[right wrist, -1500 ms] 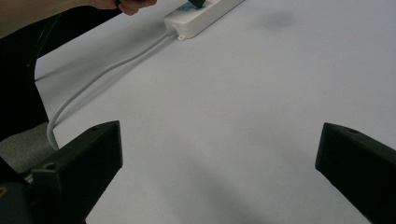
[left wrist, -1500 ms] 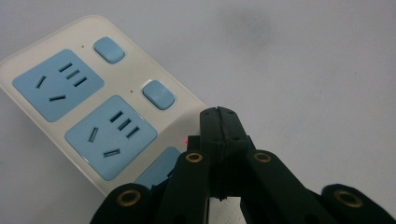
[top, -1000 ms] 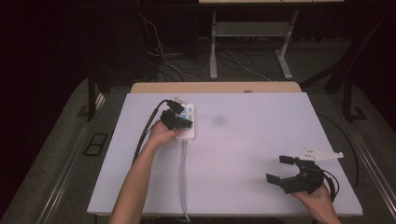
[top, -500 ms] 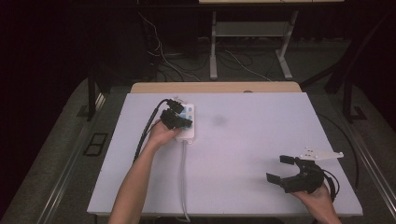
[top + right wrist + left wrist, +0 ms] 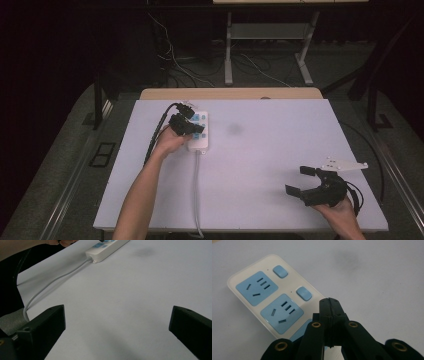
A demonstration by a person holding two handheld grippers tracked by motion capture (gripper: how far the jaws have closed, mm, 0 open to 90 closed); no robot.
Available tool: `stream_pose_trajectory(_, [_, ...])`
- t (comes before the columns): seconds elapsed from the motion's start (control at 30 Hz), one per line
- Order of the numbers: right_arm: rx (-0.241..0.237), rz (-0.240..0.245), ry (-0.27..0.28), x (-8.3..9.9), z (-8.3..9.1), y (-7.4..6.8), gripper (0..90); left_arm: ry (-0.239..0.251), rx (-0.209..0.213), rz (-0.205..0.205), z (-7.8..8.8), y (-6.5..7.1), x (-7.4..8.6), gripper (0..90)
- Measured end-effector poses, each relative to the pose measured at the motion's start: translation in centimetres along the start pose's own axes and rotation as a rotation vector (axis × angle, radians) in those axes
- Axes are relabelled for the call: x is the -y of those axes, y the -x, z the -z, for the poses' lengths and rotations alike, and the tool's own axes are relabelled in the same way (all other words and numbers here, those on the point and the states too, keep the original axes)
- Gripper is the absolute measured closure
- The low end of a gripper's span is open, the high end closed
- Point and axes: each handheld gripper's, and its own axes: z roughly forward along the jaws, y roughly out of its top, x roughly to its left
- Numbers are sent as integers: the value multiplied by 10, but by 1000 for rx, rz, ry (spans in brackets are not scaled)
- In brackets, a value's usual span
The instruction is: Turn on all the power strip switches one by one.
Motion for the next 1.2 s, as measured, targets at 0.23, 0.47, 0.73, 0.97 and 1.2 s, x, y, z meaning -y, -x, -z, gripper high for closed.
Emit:
stream_pose_trajectory(0.23, [0,1,-2,0,-1,0,4,6,-5,-9,8,-3,-10,893])
stream_pose_trajectory(0.47, [1,-1,6,0,0,0,4,7,-17,-23,12,-3,-23,892])
stream_pose_trajectory(0.73, [0,-1,5,0,0,1,4,0,-27,-27,8,-7,-33,893])
stream_pose_trajectory(0.97, [2,-6,10,0,1,1,5,2,-47,-29,5,-11,-39,892])
stream_pose_trajectory(1.2, [3,-5,11,0,1,1,5,11,-63,-20,-1,-14,-37,892])
